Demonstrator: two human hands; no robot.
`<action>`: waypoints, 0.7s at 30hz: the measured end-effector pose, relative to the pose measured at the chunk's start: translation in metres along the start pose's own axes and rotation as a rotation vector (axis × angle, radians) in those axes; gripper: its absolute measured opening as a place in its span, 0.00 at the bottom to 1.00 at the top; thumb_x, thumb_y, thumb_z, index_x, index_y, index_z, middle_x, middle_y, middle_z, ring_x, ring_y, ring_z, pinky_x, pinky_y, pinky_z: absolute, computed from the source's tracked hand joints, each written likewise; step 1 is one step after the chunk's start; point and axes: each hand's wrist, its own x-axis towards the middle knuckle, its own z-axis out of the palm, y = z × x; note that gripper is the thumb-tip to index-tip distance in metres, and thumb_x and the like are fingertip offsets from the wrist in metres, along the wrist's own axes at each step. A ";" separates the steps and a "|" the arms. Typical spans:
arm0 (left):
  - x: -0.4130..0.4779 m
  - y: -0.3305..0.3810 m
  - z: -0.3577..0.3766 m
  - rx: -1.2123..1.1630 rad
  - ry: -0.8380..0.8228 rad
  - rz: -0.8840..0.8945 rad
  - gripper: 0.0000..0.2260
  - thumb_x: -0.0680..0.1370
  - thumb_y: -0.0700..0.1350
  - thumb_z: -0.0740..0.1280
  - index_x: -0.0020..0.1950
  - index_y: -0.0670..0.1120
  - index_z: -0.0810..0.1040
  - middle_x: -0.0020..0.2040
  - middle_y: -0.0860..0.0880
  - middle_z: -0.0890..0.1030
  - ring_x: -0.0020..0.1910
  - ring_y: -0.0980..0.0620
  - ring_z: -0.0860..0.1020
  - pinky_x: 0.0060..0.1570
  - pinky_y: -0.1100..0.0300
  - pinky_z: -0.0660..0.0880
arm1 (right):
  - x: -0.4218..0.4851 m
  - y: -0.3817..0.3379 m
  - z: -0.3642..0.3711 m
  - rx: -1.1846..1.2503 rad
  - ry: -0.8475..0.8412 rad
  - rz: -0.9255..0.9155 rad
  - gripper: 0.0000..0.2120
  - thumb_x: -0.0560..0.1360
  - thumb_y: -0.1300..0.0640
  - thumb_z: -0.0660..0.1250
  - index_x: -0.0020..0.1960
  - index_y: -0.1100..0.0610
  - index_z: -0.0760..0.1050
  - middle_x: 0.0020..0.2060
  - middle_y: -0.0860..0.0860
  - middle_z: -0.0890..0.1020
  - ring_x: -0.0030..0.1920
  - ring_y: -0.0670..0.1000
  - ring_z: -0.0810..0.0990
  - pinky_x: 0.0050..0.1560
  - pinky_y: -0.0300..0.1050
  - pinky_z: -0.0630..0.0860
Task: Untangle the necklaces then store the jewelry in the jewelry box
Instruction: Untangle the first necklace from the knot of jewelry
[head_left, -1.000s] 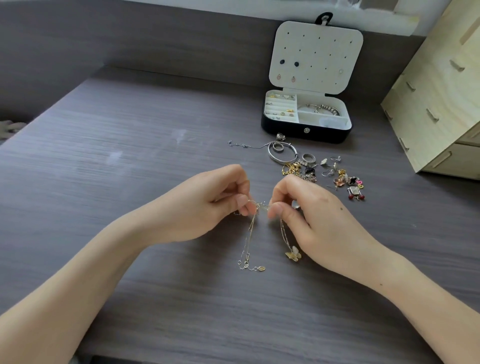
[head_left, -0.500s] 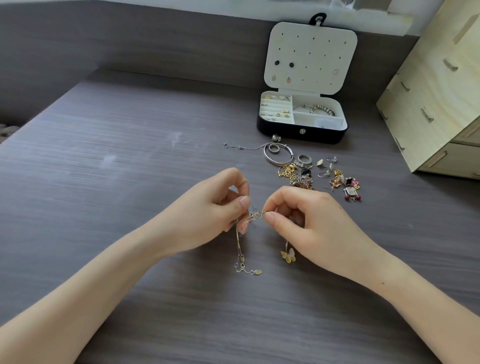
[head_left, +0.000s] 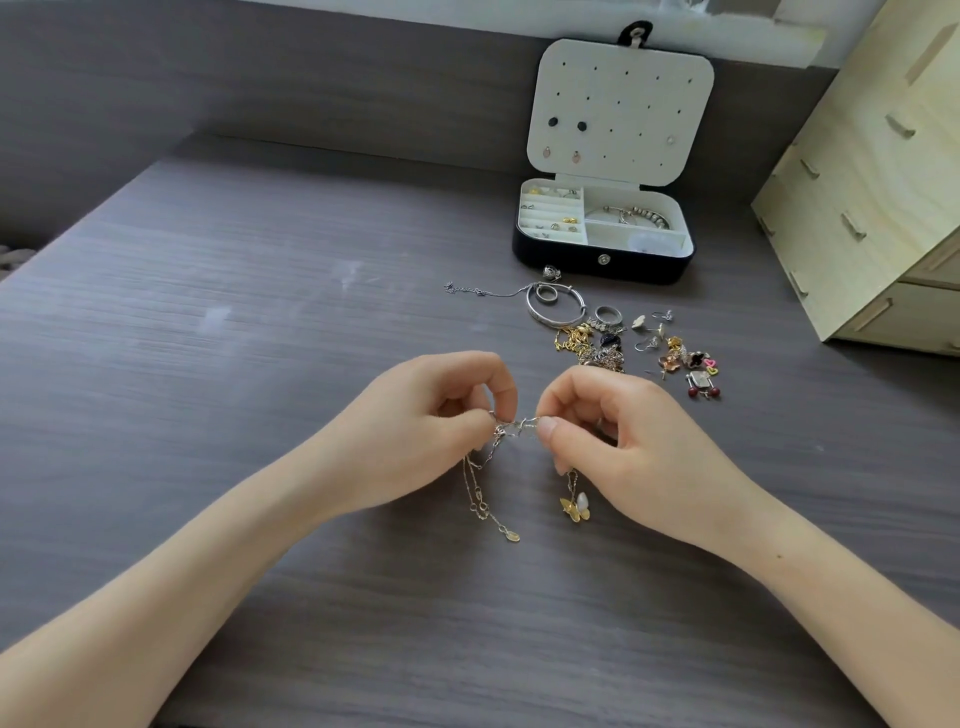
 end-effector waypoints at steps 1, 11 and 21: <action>0.000 0.000 0.001 0.019 0.001 0.008 0.08 0.67 0.43 0.59 0.40 0.53 0.75 0.33 0.50 0.76 0.36 0.46 0.73 0.39 0.56 0.70 | 0.000 0.000 0.000 0.015 -0.006 0.008 0.06 0.75 0.60 0.65 0.39 0.53 0.74 0.28 0.49 0.78 0.33 0.55 0.76 0.39 0.52 0.74; 0.001 -0.003 0.004 0.085 -0.016 0.038 0.08 0.72 0.55 0.65 0.44 0.53 0.78 0.33 0.56 0.80 0.33 0.52 0.76 0.36 0.58 0.73 | -0.001 -0.004 -0.002 0.104 -0.015 0.037 0.06 0.73 0.62 0.67 0.38 0.56 0.74 0.27 0.48 0.76 0.29 0.47 0.73 0.34 0.44 0.71; 0.000 0.007 -0.003 -0.196 -0.060 -0.101 0.08 0.77 0.37 0.64 0.40 0.39 0.79 0.36 0.42 0.84 0.32 0.51 0.78 0.35 0.66 0.74 | -0.003 -0.004 -0.005 0.063 -0.020 0.024 0.06 0.71 0.62 0.67 0.37 0.55 0.73 0.32 0.58 0.79 0.35 0.61 0.77 0.40 0.55 0.74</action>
